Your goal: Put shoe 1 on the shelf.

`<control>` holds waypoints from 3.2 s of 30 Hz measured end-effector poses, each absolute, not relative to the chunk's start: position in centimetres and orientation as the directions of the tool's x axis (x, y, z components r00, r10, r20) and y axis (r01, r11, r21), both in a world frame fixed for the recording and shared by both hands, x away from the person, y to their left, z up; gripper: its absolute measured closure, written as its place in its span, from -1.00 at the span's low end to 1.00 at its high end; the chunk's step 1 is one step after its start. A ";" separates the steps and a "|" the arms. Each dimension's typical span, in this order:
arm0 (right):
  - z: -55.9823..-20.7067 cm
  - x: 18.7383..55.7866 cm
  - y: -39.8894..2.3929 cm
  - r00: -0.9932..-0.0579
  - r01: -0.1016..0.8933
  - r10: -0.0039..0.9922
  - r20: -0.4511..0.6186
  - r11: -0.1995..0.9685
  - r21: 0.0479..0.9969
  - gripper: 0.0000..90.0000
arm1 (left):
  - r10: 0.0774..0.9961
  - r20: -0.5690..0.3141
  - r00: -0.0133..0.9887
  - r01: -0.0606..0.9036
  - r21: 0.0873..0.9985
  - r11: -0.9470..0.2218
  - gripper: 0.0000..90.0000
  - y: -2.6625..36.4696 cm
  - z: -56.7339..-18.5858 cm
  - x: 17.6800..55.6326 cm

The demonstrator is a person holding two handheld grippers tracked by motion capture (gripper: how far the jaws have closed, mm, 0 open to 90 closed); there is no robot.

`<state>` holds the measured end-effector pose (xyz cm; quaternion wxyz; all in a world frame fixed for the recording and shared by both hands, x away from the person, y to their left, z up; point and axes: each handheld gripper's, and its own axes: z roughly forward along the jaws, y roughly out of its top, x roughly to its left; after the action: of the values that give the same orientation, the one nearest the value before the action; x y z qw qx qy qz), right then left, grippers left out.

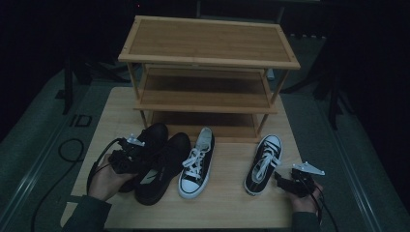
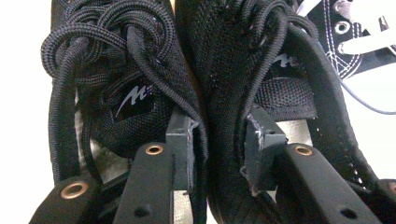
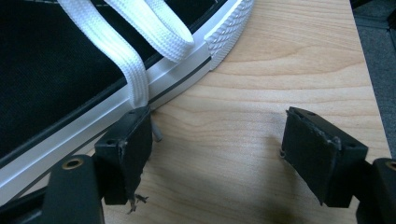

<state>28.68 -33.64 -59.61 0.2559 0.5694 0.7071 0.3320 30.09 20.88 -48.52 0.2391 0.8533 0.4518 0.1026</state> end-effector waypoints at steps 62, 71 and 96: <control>-59.6 28.7 -33.6 -0.221 0.636 0.975 0.016 0.132 0.761 -0.47 | 0.700 0.011 0.714 0.588 0.534 -0.608 0.89 13.3 -49.1 30.0; -59.6 28.7 -33.6 -0.222 0.635 0.975 0.017 0.132 0.761 -0.47 | 0.727 0.039 0.686 0.591 0.552 -0.588 0.89 12.8 -48.3 30.7; -59.6 28.7 -33.6 -0.222 0.636 0.975 0.017 0.131 0.761 -0.47 | 0.801 0.094 0.591 0.608 0.601 -0.519 0.89 12.3 -47.0 34.4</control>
<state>28.69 -33.63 -59.61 0.2551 0.5692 0.7075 0.3323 34.42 12.25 -46.99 0.2638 0.8521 0.4134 0.1832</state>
